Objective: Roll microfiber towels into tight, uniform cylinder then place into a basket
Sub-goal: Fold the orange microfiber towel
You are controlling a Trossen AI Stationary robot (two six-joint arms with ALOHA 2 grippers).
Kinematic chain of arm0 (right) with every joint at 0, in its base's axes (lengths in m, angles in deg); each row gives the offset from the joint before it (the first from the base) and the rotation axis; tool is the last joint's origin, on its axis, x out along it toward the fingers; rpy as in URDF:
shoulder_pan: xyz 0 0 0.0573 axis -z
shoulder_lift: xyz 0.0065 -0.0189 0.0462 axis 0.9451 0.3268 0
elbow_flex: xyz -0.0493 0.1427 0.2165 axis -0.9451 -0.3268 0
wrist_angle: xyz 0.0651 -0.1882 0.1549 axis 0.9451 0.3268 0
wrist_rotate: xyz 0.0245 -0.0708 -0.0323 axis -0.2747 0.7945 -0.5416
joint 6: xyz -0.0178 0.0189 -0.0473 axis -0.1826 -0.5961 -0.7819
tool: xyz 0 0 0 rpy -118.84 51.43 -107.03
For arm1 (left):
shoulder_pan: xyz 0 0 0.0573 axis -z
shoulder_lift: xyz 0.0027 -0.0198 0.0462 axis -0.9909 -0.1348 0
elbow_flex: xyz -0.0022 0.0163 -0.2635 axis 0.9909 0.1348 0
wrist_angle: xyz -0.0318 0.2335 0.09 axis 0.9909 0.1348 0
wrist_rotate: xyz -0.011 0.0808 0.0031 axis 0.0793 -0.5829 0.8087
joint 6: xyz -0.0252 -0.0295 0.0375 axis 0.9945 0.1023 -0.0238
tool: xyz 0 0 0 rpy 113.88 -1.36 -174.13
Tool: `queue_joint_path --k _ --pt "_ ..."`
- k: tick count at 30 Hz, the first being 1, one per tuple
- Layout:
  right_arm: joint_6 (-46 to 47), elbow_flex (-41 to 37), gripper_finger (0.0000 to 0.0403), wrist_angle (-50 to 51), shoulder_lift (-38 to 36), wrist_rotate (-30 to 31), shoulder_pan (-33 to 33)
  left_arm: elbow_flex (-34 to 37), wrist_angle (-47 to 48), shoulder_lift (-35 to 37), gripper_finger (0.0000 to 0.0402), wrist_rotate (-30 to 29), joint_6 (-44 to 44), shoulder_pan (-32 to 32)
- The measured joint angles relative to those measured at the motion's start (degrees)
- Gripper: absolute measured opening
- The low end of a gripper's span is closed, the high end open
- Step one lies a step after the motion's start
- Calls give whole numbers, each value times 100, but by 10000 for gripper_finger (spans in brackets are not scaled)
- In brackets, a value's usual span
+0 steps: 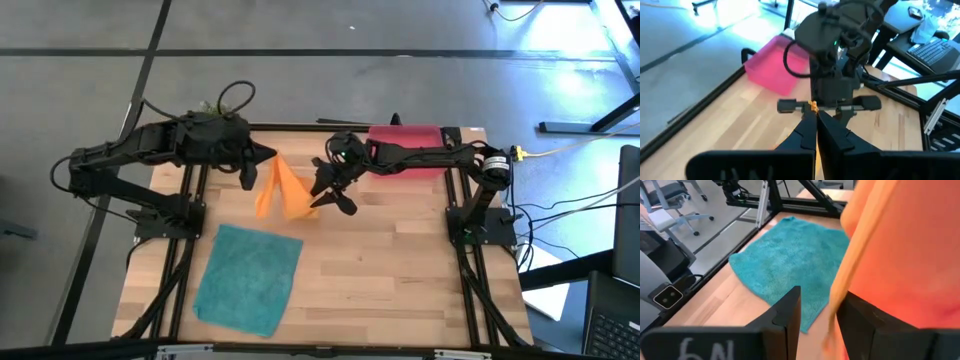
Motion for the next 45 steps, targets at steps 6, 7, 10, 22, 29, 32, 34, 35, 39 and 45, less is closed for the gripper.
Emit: queue_joint_path --k 6,7,10,22,29,32,34,35,39,45 --pt "2 0 119 226 -2 90 0 -224 31 0 0 -243 -196 0" --pt "16 -1 119 264 -2 92 0 -242 33 0 0 -339 -199 0" --pt "140 -2 119 274 -2 99 0 -259 30 0 0 -572 -209 0" --pt "315 -2 119 632 -2 864 -2 -259 28 -35 0 -1135 -207 0" --pt "328 -2 119 701 -2 1100 -2 -259 24 -66 0 -1412 -202 0" --pt "335 -2 119 701 -2 1426 0 -259 18 -86 0 -1482 -194 -27" --pt "343 -2 119 696 -2 1560 2 -259 20 -94 0 -1478 -169 -88" --pt "377 -2 119 690 -2 1618 2 -259 14 -98 0 -1485 -151 -114" --pt "733 -2 119 598 -4 1972 -31 -259 -50 -150 0 -1489 -145 -215" --pt "965 -2 119 599 -4 3341 -275 -257 -347 -232 0 -1630 -231 -374"
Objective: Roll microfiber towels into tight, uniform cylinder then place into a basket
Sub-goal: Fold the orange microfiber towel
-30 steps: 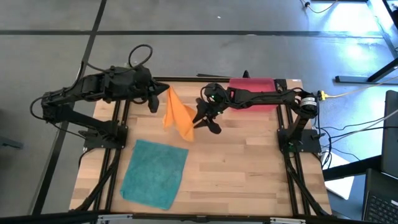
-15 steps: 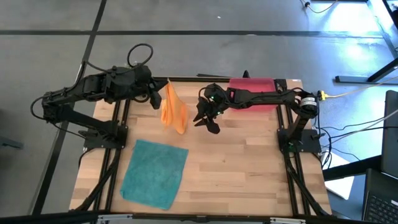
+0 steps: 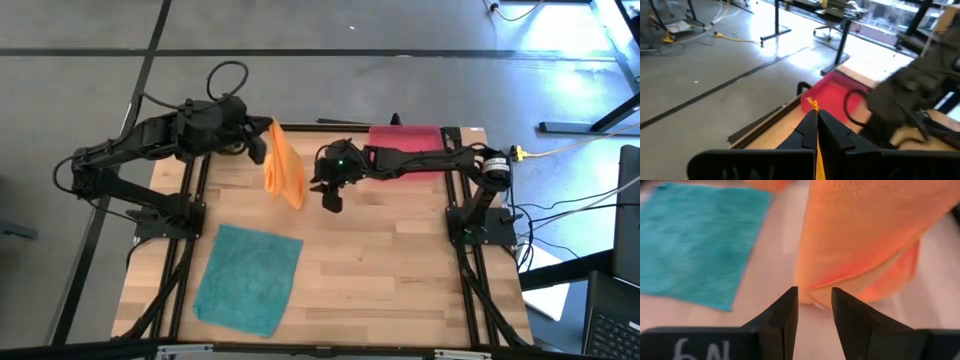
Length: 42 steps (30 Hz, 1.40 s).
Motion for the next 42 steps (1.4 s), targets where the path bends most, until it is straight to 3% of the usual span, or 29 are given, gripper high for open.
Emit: queue_joint_path --k 13,27,32,37,42 --pt "1051 -5 119 -254 219 1625 -219 4 -207 -371 0 -269 -258 -190" --pt "2093 -7 119 -834 762 1741 -243 2 -324 -398 0 -281 -221 -67" --pt "2097 -4 119 -903 817 2141 -248 2 -324 -398 0 -289 -223 -63" --pt "2277 -4 119 -900 844 2172 -232 2 -323 -398 0 -288 -258 -64" --pt "2217 -4 119 -860 844 2713 -232 2 -322 -398 0 -287 -260 -64"
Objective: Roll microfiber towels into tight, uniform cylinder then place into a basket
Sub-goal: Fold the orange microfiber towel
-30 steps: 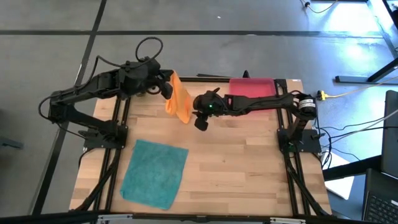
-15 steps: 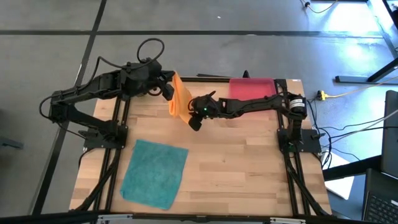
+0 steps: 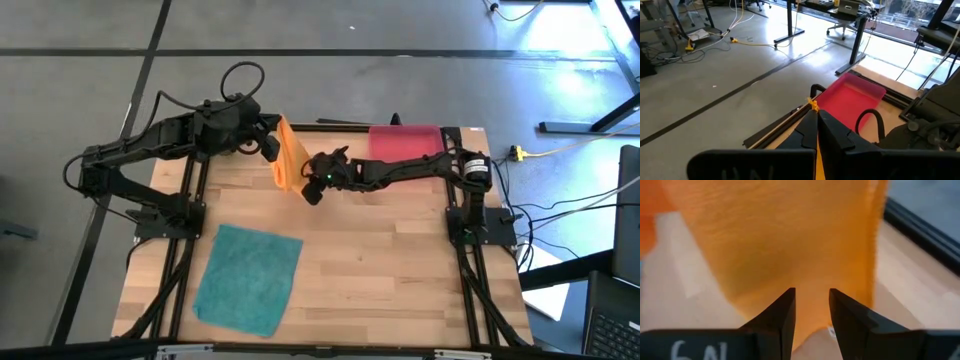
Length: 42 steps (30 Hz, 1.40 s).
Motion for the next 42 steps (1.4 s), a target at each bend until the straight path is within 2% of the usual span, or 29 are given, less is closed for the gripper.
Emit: queue_joint_path --k 10,15,20,32,37,42 --pt "-360 0 119 19 0 11 158 0 0 0 0 176 -6 29" --pt "-939 0 119 27 0 -608 353 0 0 0 0 206 -30 72" --pt "-1070 0 119 264 0 -1207 540 0 0 0 0 208 -147 113" --pt "-1234 0 119 550 -1 -1207 789 0 0 0 0 205 -149 139" --pt "-1882 0 119 619 -2 -1208 795 0 0 2 0 205 -149 139" --pt "-2243 0 119 574 -2 -1680 883 0 0 2 0 205 -149 139"
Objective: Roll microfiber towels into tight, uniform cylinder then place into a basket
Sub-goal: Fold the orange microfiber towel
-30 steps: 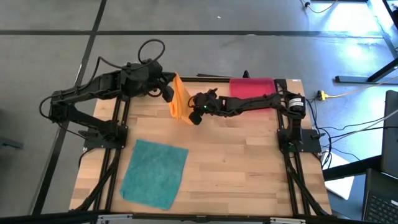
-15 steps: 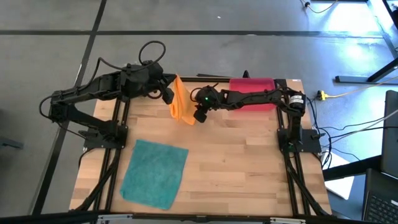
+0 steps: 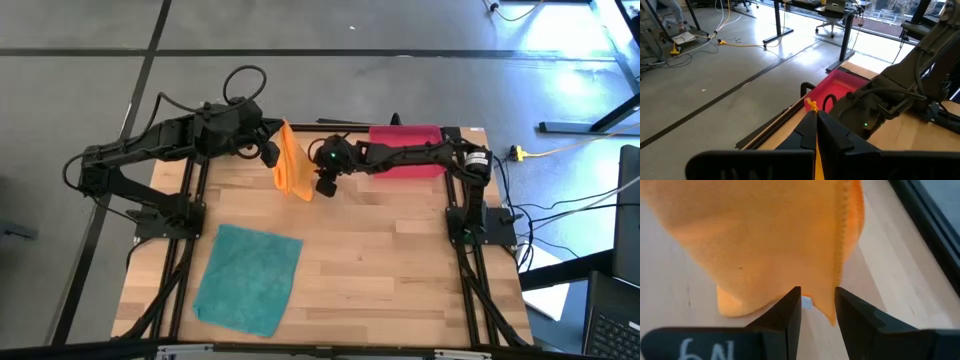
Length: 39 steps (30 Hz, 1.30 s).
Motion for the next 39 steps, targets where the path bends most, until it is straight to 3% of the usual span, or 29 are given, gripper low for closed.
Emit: queue_joint_path --k 8,33,39 --pt "-16 0 119 -51 0 89 113 0 0 0 0 169 0 0" --pt "-252 4 118 -120 190 -837 156 -2 -664 7 0 387 -444 356" --pt "-466 4 73 -179 190 -1191 153 -2 -665 7 0 387 -429 378"
